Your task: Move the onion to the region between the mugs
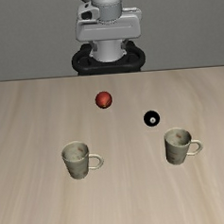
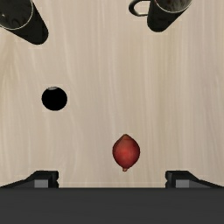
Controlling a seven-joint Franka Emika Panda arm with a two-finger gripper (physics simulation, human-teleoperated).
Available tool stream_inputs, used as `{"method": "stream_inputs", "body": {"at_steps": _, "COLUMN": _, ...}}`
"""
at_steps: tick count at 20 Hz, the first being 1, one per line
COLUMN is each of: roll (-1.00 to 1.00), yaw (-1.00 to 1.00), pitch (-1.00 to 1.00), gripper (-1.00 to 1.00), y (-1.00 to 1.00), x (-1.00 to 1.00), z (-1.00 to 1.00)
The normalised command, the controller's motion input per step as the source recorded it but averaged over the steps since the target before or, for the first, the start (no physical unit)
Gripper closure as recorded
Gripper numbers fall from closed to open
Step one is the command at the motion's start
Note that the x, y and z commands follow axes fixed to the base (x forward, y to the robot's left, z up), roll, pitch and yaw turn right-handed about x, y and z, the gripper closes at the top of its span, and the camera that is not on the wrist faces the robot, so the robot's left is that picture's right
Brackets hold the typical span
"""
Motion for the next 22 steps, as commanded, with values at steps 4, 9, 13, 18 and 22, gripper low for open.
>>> {"method": "stream_inputs", "body": {"at_steps": 4, "roll": 0.00, "yaw": 0.00, "pitch": 0.00, "gripper": -1.00, "y": -0.50, "x": -0.50, "z": 0.00}}
{"method": "stream_inputs", "body": {"at_steps": 9, "roll": 0.00, "yaw": 0.00, "pitch": 0.00, "gripper": -1.00, "y": -0.20, "x": -0.40, "z": -0.40}}
{"method": "stream_inputs", "body": {"at_steps": 13, "roll": 0.00, "yaw": 0.00, "pitch": 0.00, "gripper": -1.00, "y": 0.00, "x": 0.00, "z": -1.00}}
{"method": "stream_inputs", "body": {"at_steps": 18, "roll": 0.00, "yaw": 0.00, "pitch": 0.00, "gripper": -1.00, "y": 0.00, "x": 0.00, "z": -1.00}}
{"method": "stream_inputs", "body": {"at_steps": 22, "roll": 0.00, "yaw": 0.00, "pitch": 0.00, "gripper": -1.00, "y": 0.00, "x": 0.00, "z": -1.00}}
